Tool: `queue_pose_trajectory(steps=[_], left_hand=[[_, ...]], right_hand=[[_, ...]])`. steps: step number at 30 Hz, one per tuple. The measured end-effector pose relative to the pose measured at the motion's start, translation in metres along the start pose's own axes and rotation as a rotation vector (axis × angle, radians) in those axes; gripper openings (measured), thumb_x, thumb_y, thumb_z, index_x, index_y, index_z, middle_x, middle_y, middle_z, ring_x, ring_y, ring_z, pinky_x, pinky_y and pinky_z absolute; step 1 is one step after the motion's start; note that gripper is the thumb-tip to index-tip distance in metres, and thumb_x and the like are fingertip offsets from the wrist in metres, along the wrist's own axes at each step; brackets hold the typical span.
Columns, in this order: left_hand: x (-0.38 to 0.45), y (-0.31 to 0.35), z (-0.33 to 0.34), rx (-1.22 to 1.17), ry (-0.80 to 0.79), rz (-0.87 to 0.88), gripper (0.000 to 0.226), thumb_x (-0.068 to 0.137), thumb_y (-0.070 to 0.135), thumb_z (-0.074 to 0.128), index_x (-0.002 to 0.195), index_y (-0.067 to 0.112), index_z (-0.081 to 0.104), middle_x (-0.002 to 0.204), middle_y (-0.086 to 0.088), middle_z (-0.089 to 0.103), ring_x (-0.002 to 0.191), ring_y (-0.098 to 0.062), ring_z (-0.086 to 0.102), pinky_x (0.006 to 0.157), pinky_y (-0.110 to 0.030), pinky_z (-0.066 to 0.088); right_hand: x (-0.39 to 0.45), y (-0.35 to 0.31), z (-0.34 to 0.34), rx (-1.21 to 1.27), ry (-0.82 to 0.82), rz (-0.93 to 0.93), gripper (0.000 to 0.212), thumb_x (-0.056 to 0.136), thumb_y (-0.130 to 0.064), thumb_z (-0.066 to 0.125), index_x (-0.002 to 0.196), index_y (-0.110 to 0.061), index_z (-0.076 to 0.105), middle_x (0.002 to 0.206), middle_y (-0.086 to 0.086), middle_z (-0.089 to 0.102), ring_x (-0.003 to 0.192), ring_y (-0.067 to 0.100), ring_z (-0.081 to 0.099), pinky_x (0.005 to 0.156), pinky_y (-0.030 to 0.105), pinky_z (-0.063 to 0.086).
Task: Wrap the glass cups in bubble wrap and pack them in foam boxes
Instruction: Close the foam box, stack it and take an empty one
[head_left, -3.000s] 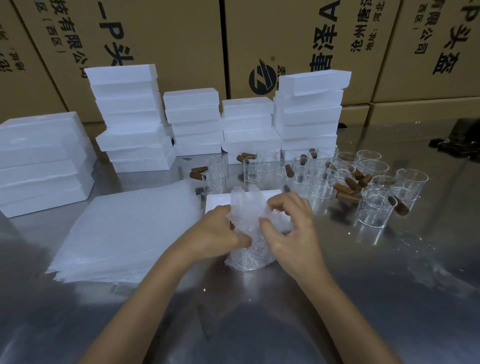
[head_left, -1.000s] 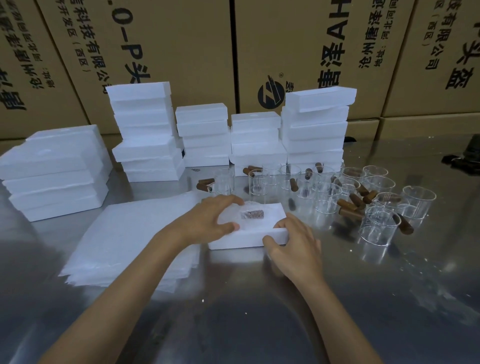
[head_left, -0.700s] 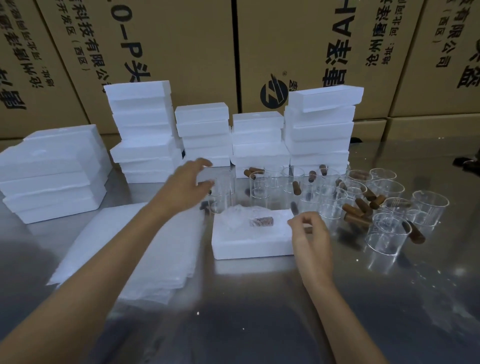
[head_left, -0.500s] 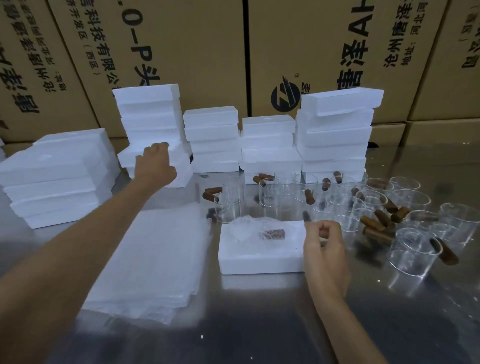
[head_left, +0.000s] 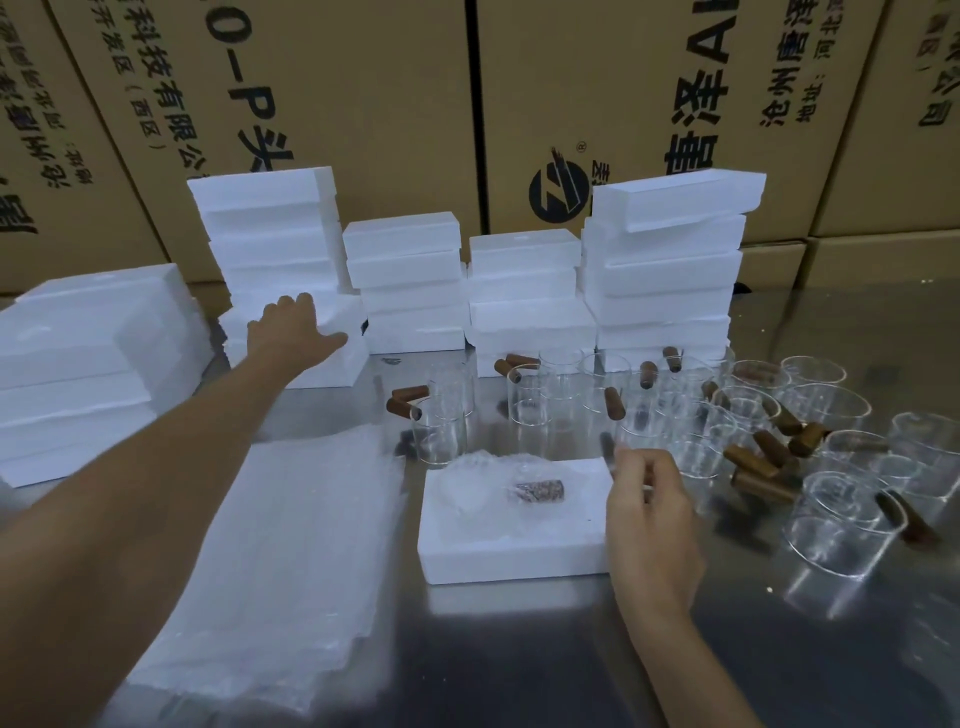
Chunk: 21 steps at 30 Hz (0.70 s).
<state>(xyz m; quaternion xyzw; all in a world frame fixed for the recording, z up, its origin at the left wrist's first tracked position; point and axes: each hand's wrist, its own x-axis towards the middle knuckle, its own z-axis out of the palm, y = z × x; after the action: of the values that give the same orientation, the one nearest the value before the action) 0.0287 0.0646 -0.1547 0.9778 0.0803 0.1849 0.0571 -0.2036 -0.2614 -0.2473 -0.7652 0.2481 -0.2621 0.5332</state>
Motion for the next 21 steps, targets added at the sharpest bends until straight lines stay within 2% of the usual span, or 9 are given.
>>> queue_pose_trajectory(steps=[3,6,9,11,12,14,16,19,21], left_hand=[[-0.01,0.004,-0.006,-0.031,-0.032,0.031,0.033,0.091,0.033,0.063,0.099,0.003,0.053,0.103,-0.019,0.06,0.095,-0.036,0.055,0.078,-0.042,0.047],[-0.025,0.009,-0.025,-0.176,0.052,0.054,0.032,0.092,0.03,0.062,0.102,0.0,0.054,0.101,-0.019,0.06,0.087,-0.032,0.053,0.07,-0.037,0.042],[-0.056,0.019,-0.054,-0.367,0.175,0.105,0.029,0.092,0.035,0.06,0.091,0.008,0.05,0.089,-0.01,0.058,0.073,-0.023,0.051,0.06,-0.032,0.034],[-0.085,0.028,-0.079,-0.545,0.189,0.096,0.029,0.09,0.044,0.055,0.087,0.016,0.048,0.083,-0.001,0.057,0.069,-0.015,0.052,0.055,-0.031,0.037],[-0.1,0.034,-0.092,-0.704,0.159,0.059,0.028,0.089,0.047,0.051,0.089,0.018,0.051,0.088,0.0,0.06,0.075,-0.015,0.057,0.059,-0.032,0.045],[-0.131,0.047,-0.114,-1.184,0.013,-0.053,0.028,0.087,0.045,0.05,0.101,0.023,0.059,0.108,-0.002,0.066,0.096,-0.02,0.066,0.073,-0.037,0.058],[-0.162,0.056,-0.127,-1.595,-0.197,-0.083,0.039,0.086,0.044,0.055,0.116,0.02,0.064,0.117,-0.007,0.07,0.104,-0.025,0.07,0.079,-0.041,0.06],[-0.201,0.069,-0.121,-1.813,-0.496,-0.08,0.058,0.085,0.049,0.065,0.131,0.015,0.06,0.124,-0.013,0.069,0.11,-0.031,0.068,0.085,-0.048,0.059],[-0.221,0.08,-0.107,-1.884,-0.602,-0.193,0.059,0.086,0.038,0.072,0.135,0.01,0.056,0.125,-0.015,0.068,0.109,-0.034,0.069,0.081,-0.045,0.06]], right_hand=[[-0.001,-0.001,-0.001,0.009,0.0,-0.003,0.041,0.081,-0.054,0.029,0.089,-0.028,0.059,0.083,-0.014,0.064,0.079,0.009,0.058,0.069,0.034,0.036],[-0.001,-0.001,-0.001,0.004,0.008,-0.008,0.035,0.087,-0.051,0.033,0.088,-0.028,0.059,0.084,-0.011,0.065,0.08,0.014,0.059,0.069,0.034,0.037],[-0.002,-0.001,-0.002,0.013,0.016,0.002,0.028,0.094,-0.046,0.038,0.088,-0.027,0.058,0.084,-0.012,0.065,0.077,0.006,0.056,0.065,0.031,0.036],[-0.003,-0.002,-0.004,0.021,0.018,0.012,0.025,0.095,-0.043,0.04,0.087,-0.026,0.057,0.084,-0.012,0.064,0.078,0.005,0.056,0.061,0.028,0.034],[-0.003,-0.003,-0.004,0.033,0.017,0.014,0.023,0.095,-0.041,0.041,0.087,-0.027,0.057,0.086,-0.011,0.064,0.081,0.01,0.058,0.062,0.029,0.034],[-0.005,-0.006,-0.007,0.07,0.019,-0.012,0.017,0.096,-0.038,0.044,0.09,-0.028,0.058,0.092,-0.01,0.063,0.092,0.018,0.059,0.071,0.033,0.041],[-0.01,-0.012,-0.012,0.127,0.025,-0.089,0.011,0.096,-0.034,0.048,0.093,-0.031,0.058,0.095,-0.016,0.059,0.103,0.02,0.057,0.081,0.036,0.044],[-0.018,-0.02,-0.024,0.261,-0.034,-0.178,0.011,0.096,-0.036,0.051,0.103,-0.034,0.059,0.102,-0.023,0.059,0.114,0.016,0.052,0.094,0.039,0.044],[-0.024,-0.026,-0.031,0.353,-0.123,-0.176,0.022,0.092,-0.046,0.048,0.108,-0.038,0.061,0.104,-0.032,0.061,0.116,0.006,0.051,0.095,0.025,0.04]])
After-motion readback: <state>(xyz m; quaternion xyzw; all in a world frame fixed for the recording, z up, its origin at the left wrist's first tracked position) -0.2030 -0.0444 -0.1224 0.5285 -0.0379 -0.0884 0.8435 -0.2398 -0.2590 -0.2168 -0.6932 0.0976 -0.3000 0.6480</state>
